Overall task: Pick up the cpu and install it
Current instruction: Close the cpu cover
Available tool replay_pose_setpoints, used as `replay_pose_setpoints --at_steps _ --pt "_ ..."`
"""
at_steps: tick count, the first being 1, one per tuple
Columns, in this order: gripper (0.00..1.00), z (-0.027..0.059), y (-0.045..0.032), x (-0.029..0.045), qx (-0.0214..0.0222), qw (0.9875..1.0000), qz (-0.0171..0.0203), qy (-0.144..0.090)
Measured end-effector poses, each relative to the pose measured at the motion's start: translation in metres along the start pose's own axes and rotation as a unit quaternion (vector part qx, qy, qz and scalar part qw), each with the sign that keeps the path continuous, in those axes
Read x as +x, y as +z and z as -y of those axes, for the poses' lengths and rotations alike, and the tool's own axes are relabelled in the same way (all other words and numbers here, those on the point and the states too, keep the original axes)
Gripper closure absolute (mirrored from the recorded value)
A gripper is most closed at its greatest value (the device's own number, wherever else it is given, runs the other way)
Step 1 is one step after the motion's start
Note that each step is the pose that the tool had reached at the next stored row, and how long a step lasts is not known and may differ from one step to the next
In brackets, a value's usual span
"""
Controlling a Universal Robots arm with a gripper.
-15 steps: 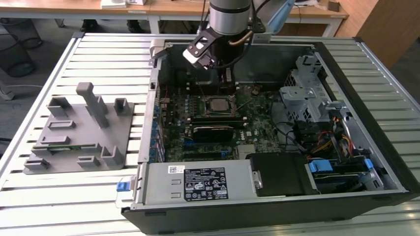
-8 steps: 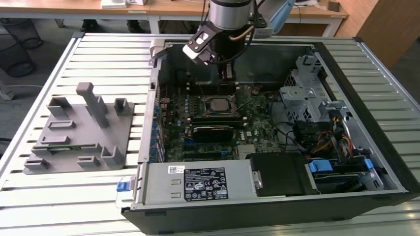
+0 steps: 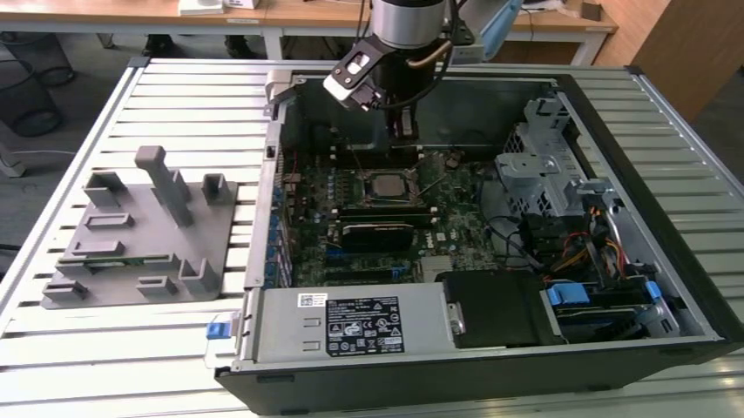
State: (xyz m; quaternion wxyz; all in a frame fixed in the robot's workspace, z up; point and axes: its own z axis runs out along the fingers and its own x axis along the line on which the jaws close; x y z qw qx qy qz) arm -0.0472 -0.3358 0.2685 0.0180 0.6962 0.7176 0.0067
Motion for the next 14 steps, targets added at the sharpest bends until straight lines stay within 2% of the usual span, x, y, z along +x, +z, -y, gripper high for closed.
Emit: replay_pose_setpoints --at_steps 5,10,14 --pt "0.89 0.0001 -0.0018 -0.0033 0.0 1.0 0.0 0.0" --pt "0.89 -0.0003 -0.0127 -0.0037 0.0 1.0 0.0 0.0" --pt "0.89 -0.0032 -0.0128 -0.0038 0.0 1.0 0.0 0.0"
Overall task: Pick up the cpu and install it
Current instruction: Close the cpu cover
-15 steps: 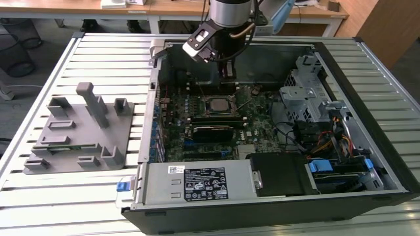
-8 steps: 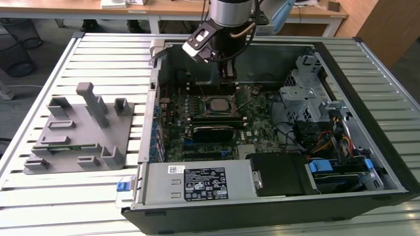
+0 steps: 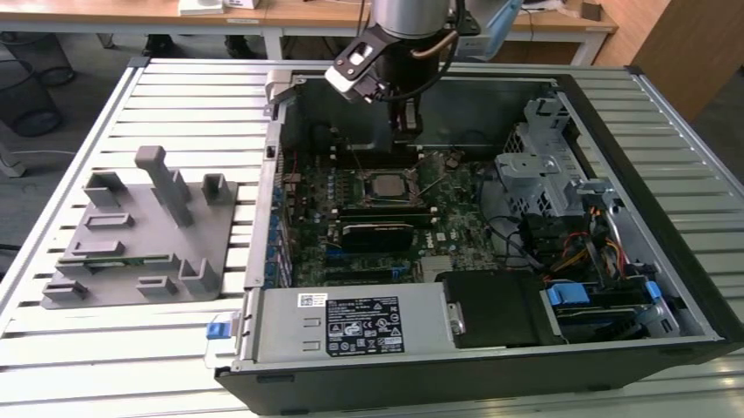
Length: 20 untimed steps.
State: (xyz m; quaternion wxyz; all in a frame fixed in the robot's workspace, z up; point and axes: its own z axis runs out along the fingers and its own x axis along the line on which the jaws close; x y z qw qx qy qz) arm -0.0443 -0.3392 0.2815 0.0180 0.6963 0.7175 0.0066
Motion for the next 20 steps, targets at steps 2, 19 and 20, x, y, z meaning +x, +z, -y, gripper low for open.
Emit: replay_pose_setpoints --at_steps 2,19,20 --pt "0.89 -0.0028 0.0001 -0.0001 0.0 1.0 0.0 0.0" --pt "0.89 -0.0169 0.0009 -0.0131 0.0066 1.0 -0.0004 0.0" --pt "0.89 -0.0183 0.001 -0.014 0.0081 1.0 -0.001 0.0"
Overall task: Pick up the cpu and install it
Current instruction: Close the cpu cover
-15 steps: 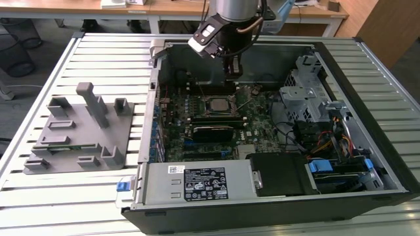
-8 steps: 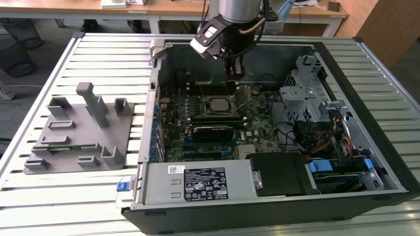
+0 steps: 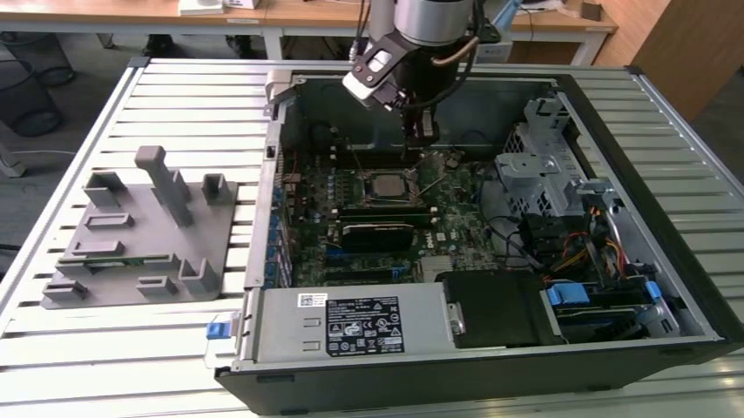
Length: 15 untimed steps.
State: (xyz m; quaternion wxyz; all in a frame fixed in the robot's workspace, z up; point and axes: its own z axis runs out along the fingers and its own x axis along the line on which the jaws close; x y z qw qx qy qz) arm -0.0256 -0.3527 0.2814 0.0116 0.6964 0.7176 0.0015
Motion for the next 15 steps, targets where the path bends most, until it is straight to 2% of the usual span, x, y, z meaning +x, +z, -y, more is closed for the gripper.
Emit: replay_pose_setpoints --at_steps 3,15 --pt "0.89 -0.0033 0.0002 -0.0033 0.0029 1.0 -0.0026 0.0" --pt "0.89 -0.0145 0.0007 -0.0045 0.0036 1.0 -0.0027 0.0"
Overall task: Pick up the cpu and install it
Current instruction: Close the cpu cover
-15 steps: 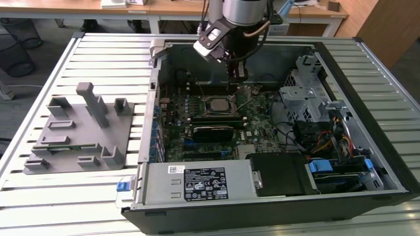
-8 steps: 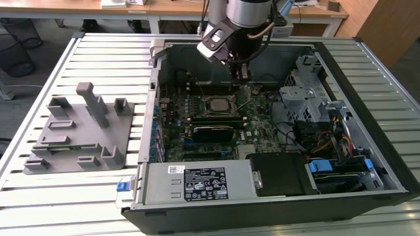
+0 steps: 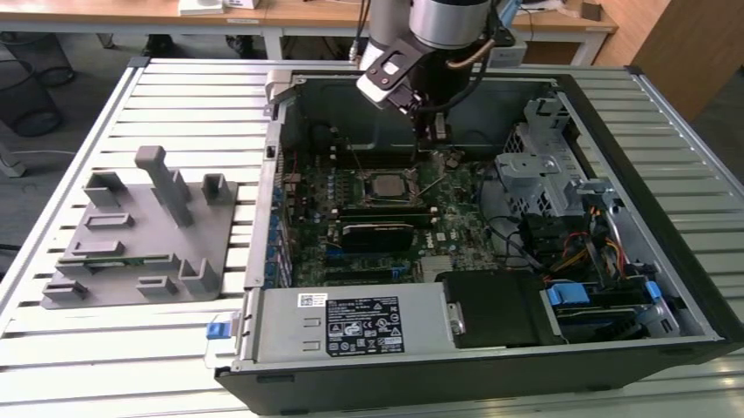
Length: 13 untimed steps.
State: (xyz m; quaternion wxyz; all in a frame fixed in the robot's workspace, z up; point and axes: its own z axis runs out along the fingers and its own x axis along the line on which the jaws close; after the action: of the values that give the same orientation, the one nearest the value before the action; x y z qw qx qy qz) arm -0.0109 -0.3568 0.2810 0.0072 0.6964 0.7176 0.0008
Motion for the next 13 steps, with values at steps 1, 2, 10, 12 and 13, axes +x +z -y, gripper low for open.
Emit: replay_pose_setpoints --at_steps 1,2,10,12,13 --pt "0.89 -0.0013 0.0 0.0 0.0 1.0 0.0 0.0" --pt "0.89 -0.003 0.0001 -0.0001 0.0 1.0 0.0 0.0" --pt "0.89 -0.0145 0.0012 0.0034 0.0001 1.0 0.0001 0.0" --pt "0.89 -0.0167 0.0017 0.0061 0.0002 1.0 0.0 0.0" --pt "0.89 -0.018 0.002 0.0073 0.0002 1.0 0.0001 0.0"
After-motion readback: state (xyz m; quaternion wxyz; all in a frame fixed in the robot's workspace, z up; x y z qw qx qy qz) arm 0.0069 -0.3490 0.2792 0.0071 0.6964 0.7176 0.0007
